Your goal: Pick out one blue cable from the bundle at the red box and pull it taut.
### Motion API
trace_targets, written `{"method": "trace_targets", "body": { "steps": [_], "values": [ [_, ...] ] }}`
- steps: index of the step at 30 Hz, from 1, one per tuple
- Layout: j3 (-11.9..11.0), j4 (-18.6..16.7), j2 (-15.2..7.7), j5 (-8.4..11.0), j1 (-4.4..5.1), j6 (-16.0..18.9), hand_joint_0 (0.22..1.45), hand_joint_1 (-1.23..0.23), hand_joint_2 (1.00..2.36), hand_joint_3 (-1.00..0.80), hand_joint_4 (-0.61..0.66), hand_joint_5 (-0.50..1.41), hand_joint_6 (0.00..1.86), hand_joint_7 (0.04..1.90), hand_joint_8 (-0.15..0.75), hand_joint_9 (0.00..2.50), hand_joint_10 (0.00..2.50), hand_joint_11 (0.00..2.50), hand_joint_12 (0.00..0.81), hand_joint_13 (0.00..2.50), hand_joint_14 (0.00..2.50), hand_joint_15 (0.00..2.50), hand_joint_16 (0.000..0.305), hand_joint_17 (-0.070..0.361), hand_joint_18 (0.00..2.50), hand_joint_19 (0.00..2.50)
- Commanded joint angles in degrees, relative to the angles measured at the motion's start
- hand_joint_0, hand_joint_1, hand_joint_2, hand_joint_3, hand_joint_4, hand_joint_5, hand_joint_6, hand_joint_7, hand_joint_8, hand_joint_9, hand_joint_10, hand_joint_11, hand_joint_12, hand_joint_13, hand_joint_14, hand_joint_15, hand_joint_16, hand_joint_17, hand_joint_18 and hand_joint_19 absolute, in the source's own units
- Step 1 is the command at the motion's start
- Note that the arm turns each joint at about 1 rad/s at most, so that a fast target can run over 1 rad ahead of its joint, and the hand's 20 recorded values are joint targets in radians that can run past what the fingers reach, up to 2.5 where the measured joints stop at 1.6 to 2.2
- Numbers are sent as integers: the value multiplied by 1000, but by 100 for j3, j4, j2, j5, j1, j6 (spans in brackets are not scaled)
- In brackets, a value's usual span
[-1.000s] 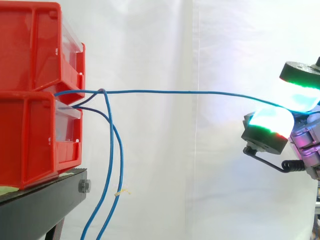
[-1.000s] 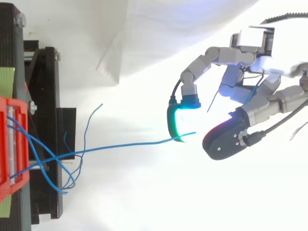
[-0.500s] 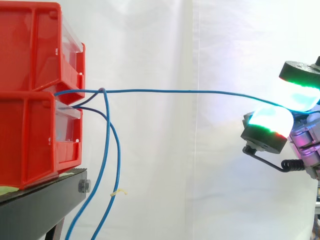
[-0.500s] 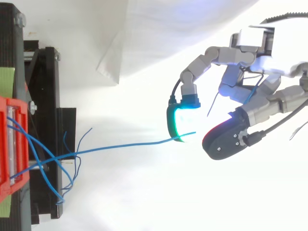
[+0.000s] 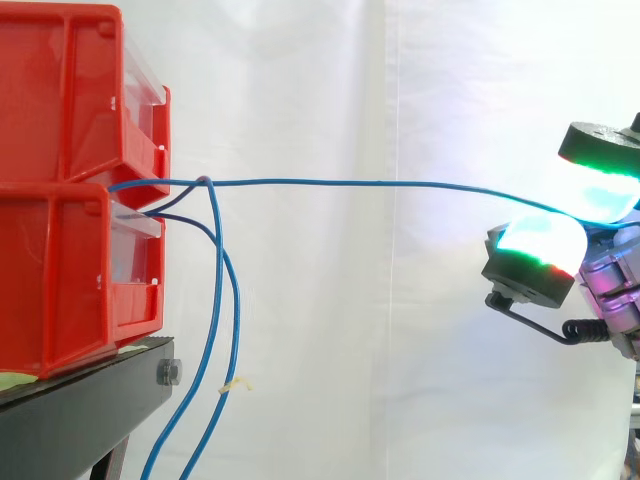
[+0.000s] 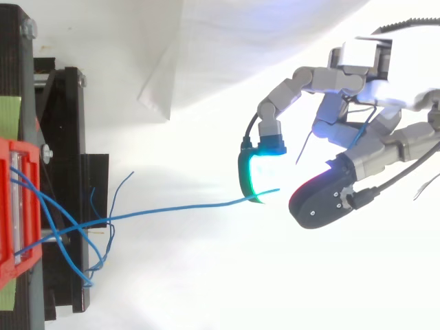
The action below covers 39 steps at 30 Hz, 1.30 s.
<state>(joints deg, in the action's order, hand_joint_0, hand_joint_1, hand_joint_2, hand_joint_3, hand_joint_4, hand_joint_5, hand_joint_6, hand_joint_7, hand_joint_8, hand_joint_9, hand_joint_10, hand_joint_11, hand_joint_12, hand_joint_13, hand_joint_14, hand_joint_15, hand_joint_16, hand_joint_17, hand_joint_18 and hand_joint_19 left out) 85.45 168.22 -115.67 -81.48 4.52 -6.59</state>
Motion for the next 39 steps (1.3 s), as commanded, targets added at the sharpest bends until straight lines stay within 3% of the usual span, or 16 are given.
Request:
{"method": "trace_targets", "body": {
  "steps": [1, 39],
  "values": [
    [-2, 0, 1, 0, 5, 0, 691, -820, 1023, -120, -225, -120, 922, 940, 243, 1334, 2483, 1254, 293, 1211, 2500, 1256, 33, 75, 1531, 1939],
    [-2, 0, 1, 0, 5, 0, 685, -816, 1023, -121, -206, -122, 920, 959, 241, 1334, 2444, 1260, 296, 1239, 2493, 1266, 34, 78, 1493, 1894]
  ]
}}
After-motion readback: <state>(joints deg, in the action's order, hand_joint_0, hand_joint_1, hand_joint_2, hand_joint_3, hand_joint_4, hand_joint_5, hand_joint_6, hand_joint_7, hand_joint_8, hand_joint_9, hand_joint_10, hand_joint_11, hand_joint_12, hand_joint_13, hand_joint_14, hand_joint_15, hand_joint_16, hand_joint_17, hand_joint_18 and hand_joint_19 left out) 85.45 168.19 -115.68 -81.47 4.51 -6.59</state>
